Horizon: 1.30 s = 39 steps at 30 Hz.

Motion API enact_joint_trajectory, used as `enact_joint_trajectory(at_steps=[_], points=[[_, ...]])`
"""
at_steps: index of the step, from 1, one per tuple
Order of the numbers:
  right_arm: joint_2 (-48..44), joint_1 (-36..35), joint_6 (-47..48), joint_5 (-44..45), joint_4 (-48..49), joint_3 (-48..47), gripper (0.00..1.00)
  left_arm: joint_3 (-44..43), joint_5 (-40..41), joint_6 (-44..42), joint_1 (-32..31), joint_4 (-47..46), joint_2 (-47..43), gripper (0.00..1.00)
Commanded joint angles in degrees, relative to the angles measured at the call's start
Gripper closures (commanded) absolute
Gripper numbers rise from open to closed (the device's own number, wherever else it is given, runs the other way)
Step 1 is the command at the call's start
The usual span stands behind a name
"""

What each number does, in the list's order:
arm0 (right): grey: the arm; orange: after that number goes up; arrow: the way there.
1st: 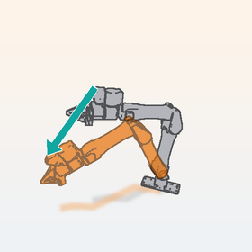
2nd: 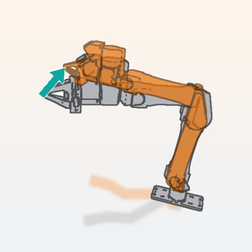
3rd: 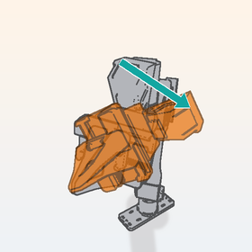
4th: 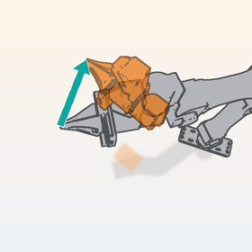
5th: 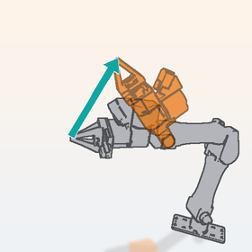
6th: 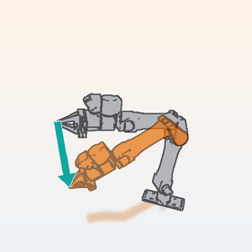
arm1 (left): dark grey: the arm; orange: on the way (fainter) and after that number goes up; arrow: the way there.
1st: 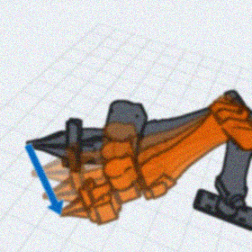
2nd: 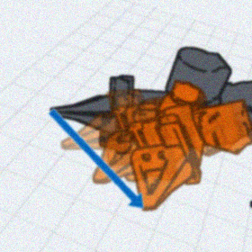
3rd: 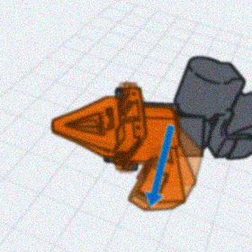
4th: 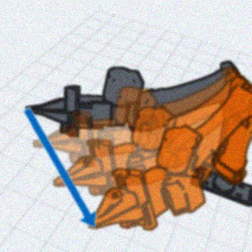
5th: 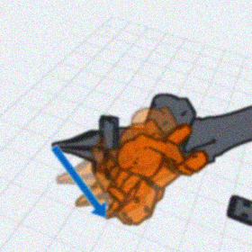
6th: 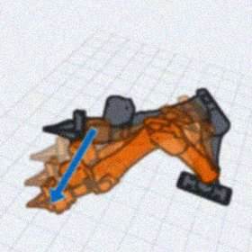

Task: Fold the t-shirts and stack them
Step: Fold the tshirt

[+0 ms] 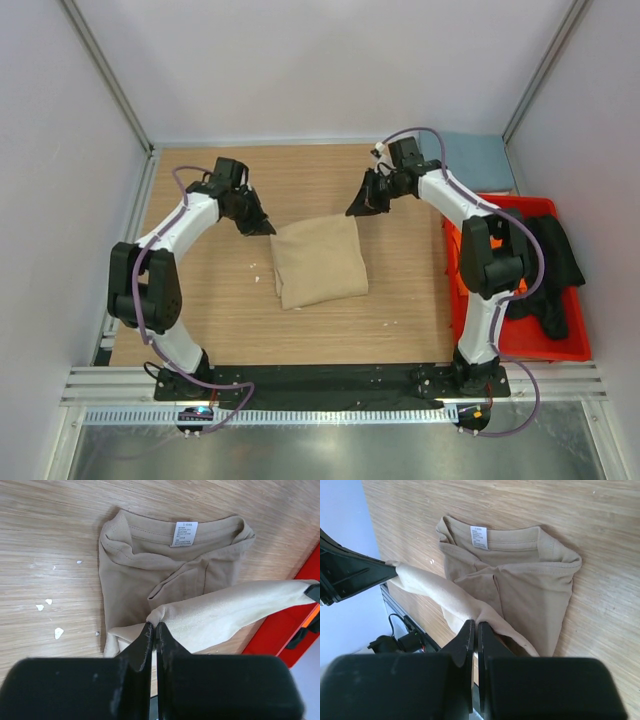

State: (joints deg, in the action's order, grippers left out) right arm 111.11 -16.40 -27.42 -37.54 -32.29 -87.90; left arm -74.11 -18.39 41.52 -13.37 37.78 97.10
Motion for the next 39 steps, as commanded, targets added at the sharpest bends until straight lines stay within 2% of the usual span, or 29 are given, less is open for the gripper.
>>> enact_joint_trajectory(at_steps=[1, 7, 13, 20, 28, 31, 34, 37, 39], points=[[1.1, 0.0, -1.0, -1.2, 1.4, -4.6, 0.99, -0.9, 3.2, -0.2, 0.7, 0.8, 0.5, 1.00], [11.5, -0.1, -1.3, -2.2, 4.8, -10.8, 0.98, -5.3, 3.4, 0.0, 1.7, 2.9, 8.7, 1.00], [20.2, -0.2, 1.0, -2.6, 6.4, -16.5, 0.98, -8.8, 5.7, 0.5, 2.4, 4.0, 13.3, 1.00], [22.6, -0.2, -0.4, -3.5, 7.8, -18.4, 0.97, -6.2, 9.1, 0.4, 3.8, 2.3, 12.6, 1.00], [18.3, -0.3, -3.8, -3.0, 10.9, -16.8, 0.97, -3.9, 9.9, 0.1, 4.0, 1.1, 9.9, 1.00], [18.3, -0.6, -6.4, -4.7, 14.4, -16.9, 0.96, -2.7, 12.9, 0.7, 4.0, 0.9, 9.0, 1.00], [23.2, -1.3, -10.1, -6.6, 19.5, -19.7, 0.89, -1.3, 16.4, 2.3, 4.6, 0.0, 10.1, 1.00], [28.8, -1.9, -13.2, -6.7, 20.5, -26.8, 0.89, -0.5, 20.0, 3.0, 4.7, -1.0, 12.5, 1.00], [31.2, -2.1, -13.9, -4.4, 22.0, -28.0, 0.90, 0.2, 19.4, 3.2, 5.2, -1.7, 14.6, 1.00]])
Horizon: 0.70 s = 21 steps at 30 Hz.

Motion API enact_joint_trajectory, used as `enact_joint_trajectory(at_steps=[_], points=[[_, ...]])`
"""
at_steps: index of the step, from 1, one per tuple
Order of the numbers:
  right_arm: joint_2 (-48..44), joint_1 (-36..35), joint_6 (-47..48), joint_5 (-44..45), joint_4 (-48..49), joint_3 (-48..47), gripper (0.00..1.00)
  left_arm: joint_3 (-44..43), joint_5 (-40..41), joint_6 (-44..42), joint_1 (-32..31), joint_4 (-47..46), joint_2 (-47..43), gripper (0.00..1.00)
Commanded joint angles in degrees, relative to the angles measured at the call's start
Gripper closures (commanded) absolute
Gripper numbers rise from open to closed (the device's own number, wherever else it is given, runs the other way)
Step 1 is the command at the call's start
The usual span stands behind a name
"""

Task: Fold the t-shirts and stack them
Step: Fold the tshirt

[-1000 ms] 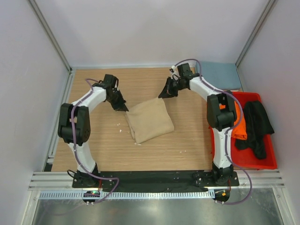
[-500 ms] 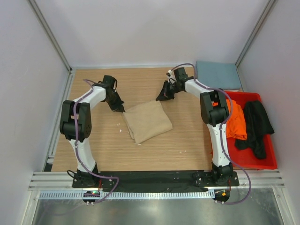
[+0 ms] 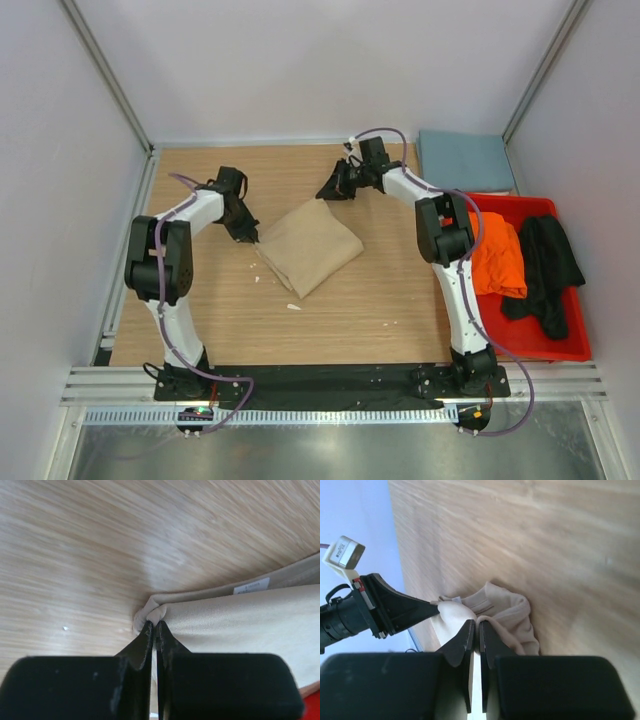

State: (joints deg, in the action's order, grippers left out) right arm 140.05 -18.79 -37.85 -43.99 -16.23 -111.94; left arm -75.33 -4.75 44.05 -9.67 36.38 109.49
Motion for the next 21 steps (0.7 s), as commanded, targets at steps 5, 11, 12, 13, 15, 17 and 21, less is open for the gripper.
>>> enact_joint_trajectory(at_steps=[5, 11, 12, 13, 15, 17, 21], points=[[7.2, 0.2, -5.5, 2.0, 6.1, -10.5, 0.91, 3.9, 7.4, 0.9, 1.6, -1.8, 2.1, 1.00], [8.3, 0.9, -2.2, 4.1, -1.5, -14.9, 0.62, 5.5, 8.4, 0.2, 1.7, -2.9, 0.3, 1.00], [7.8, 1.1, -1.7, 4.9, -3.2, -15.1, 0.58, 5.5, 8.4, -0.5, 1.8, -2.9, -0.1, 0.99], [6.7, 1.5, -1.0, 6.2, -4.8, -15.6, 0.53, 5.4, 7.7, -0.7, 1.9, -2.9, -0.4, 0.94], [5.3, 2.3, 1.3, 7.4, -10.1, -15.7, 0.50, 5.6, 7.2, -1.8, 1.9, -3.1, -1.9, 0.86], [2.3, 2.7, 3.6, 9.3, -14.3, -15.0, 0.47, 6.3, 7.0, -2.0, 2.0, -3.2, -3.7, 0.70], [-6.8, 2.7, 7.0, 8.0, -14.1, 0.2, 0.44, 7.3, 6.2, -2.7, 2.1, -3.0, -10.2, 0.55]])
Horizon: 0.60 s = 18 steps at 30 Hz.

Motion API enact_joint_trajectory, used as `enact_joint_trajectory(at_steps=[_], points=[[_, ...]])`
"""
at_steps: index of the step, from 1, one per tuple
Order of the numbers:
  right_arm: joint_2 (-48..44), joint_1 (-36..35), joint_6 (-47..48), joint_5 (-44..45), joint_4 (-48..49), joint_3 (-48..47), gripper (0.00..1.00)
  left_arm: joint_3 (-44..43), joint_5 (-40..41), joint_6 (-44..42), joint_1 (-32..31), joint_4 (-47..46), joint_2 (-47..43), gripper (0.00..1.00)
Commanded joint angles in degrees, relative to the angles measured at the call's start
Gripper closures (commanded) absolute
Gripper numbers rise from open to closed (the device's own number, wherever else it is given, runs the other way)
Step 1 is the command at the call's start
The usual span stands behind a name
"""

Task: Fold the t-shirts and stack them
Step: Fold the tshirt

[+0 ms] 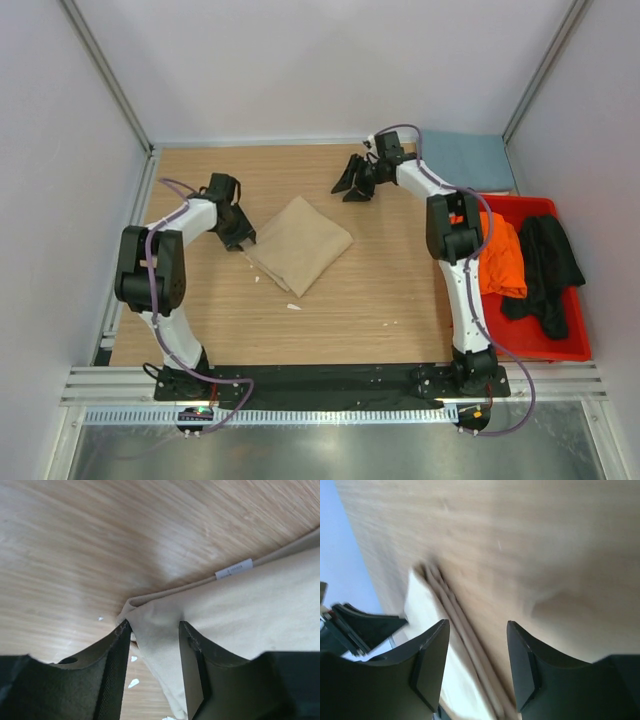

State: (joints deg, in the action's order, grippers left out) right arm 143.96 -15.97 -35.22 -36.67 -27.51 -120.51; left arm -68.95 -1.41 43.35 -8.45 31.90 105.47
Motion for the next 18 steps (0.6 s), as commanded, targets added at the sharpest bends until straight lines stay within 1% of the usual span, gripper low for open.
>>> enact_joint_trajectory(at_steps=[1, 2, 3, 6, 10, 13, 18], points=[[-12.5, -0.1, 4.1, 0.3, -1.5, 12.1, 0.44, 1.1, 2.5, -2.0, 0.9, 1.6, -6.2, 0.54], [-16.0, -0.1, 3.9, 0.0, -0.2, 15.4, 0.44, 1.2, 1.8, -1.9, 0.9, 1.7, -8.3, 0.54], [-17.2, 0.0, 3.8, 0.0, 1.9, 20.7, 0.44, 1.6, 0.0, -1.8, 0.9, 1.8, -9.4, 0.54], [-19.6, -0.1, 2.4, -0.8, 4.0, 26.9, 0.54, 2.7, -2.4, -0.9, 0.8, 0.8, -14.0, 0.53], [-19.1, -0.3, 2.4, -2.4, 4.7, 29.0, 0.70, 4.7, -5.1, -0.4, 0.8, 0.1, -18.1, 0.53], [-18.4, -0.4, 1.5, -2.5, 6.1, 30.5, 0.77, 6.1, -6.9, -0.8, 0.8, 0.1, -19.7, 0.53], [-18.6, -1.1, 2.5, -1.8, 6.2, 34.4, 0.80, 7.3, -14.0, -3.1, 0.1, -0.1, -18.1, 0.57]])
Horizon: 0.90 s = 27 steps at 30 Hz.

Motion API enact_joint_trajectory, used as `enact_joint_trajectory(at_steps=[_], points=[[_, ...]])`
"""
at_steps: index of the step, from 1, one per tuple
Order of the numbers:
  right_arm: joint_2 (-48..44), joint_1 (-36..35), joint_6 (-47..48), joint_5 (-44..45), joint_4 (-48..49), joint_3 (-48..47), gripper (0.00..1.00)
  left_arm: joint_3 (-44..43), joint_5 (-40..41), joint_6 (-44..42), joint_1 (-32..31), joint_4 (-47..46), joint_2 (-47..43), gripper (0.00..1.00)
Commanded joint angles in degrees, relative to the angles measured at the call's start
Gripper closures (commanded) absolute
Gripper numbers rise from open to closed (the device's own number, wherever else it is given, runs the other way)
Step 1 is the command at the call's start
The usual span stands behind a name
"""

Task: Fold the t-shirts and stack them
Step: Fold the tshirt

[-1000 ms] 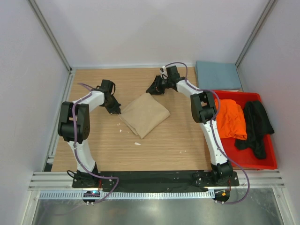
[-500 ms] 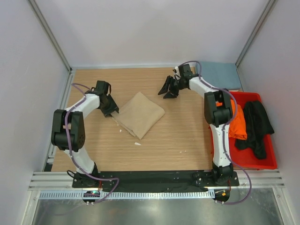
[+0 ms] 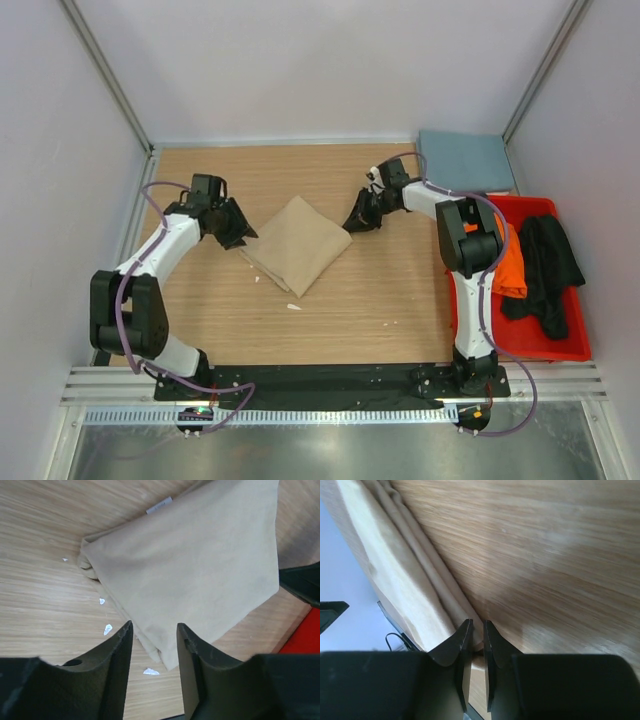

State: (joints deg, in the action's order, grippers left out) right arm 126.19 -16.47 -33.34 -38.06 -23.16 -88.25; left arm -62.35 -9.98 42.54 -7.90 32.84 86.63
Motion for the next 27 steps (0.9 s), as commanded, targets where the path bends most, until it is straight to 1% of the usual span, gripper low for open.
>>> enact_joint_trajectory(at_steps=[1, 4, 5, 7, 8, 9, 11, 12, 14, 16, 17, 19, 20, 22, 23, 25, 26, 27], points=[[-1.7, -0.8, 0.9, -0.7, 1.9, 3.2, 0.80, 1.0, -6.9, -2.5, -0.7, -0.8, 1.0, 0.60], [-4.1, -2.8, 1.9, -0.9, 1.7, 8.4, 0.80, 1.8, -7.7, -3.0, -1.6, -1.3, 1.1, 0.60], [-6.3, -3.7, 1.8, -1.0, 1.9, 10.2, 0.80, 1.9, -8.1, -3.2, -1.8, -1.5, 1.2, 0.61], [-9.5, -6.4, 0.7, -1.0, 2.4, 16.2, 0.81, 1.7, -8.8, -3.6, -1.8, -1.8, 0.9, 0.61], [-13.4, -7.4, 0.0, -1.0, 4.2, 18.6, 0.81, 1.6, -9.4, -3.9, -1.8, -1.8, 0.9, 0.62], [-16.0, -9.7, -1.4, -1.4, 5.4, 23.7, 0.81, 1.4, -9.5, -4.0, -1.8, -1.8, 0.8, 0.62], [-20.5, -11.3, -4.0, -0.5, 6.8, 27.9, 0.80, 1.1, -9.8, -5.1, -1.8, -1.1, 1.2, 0.62], [-25.5, -11.5, -4.5, 1.5, 6.7, 31.3, 0.80, 0.8, -10.8, -5.6, -1.8, -0.8, 1.4, 0.62], [-30.4, -9.4, -4.7, 4.6, 5.1, 34.4, 0.75, 0.8, -13.3, -6.4, -1.8, -0.1, 2.7, 0.62], [-31.4, -6.1, -3.8, 5.0, 4.3, 34.5, 0.71, 2.1, -14.4, -6.4, -1.8, -0.2, 3.4, 0.66], [-31.0, -5.3, -1.9, 5.0, 2.9, 33.9, 0.70, 2.8, -14.8, -6.0, -1.8, -0.5, 3.7, 0.68], [-28.7, -4.8, 0.6, 5.0, 0.8, 29.4, 0.69, 5.1, -14.4, -5.6, -1.8, -0.8, 3.6, 0.72], [-27.9, -4.9, 1.4, 3.6, 0.6, 27.7, 0.69, 6.0, -13.8, -5.4, -1.8, -0.8, 3.3, 0.72], [-25.4, -4.9, 0.7, -2.6, 3.4, 24.7, 0.70, 7.3, -12.4, -4.8, -1.7, -1.4, 2.4, 0.76], [-24.3, -5.1, -0.7, -5.0, 7.3, 24.1, 0.71, 8.1, -11.9, -4.7, -1.6, -1.5, 1.9, 0.78], [-22.1, -6.3, -4.4, -11.4, 11.7, 22.4, 0.77, 8.8, -11.0, -3.9, -1.2, -2.3, 0.8, 0.81], [-21.5, -8.2, -4.9, -12.7, 14.2, 21.1, 0.79, 9.3, -11.2, -3.6, -0.5, -2.6, 0.6, 0.81], [-20.9, -9.2, -4.7, -14.0, 14.5, 20.4, 0.81, 9.5, -11.3, -3.4, -0.2, -3.0, 0.5, 0.83]])
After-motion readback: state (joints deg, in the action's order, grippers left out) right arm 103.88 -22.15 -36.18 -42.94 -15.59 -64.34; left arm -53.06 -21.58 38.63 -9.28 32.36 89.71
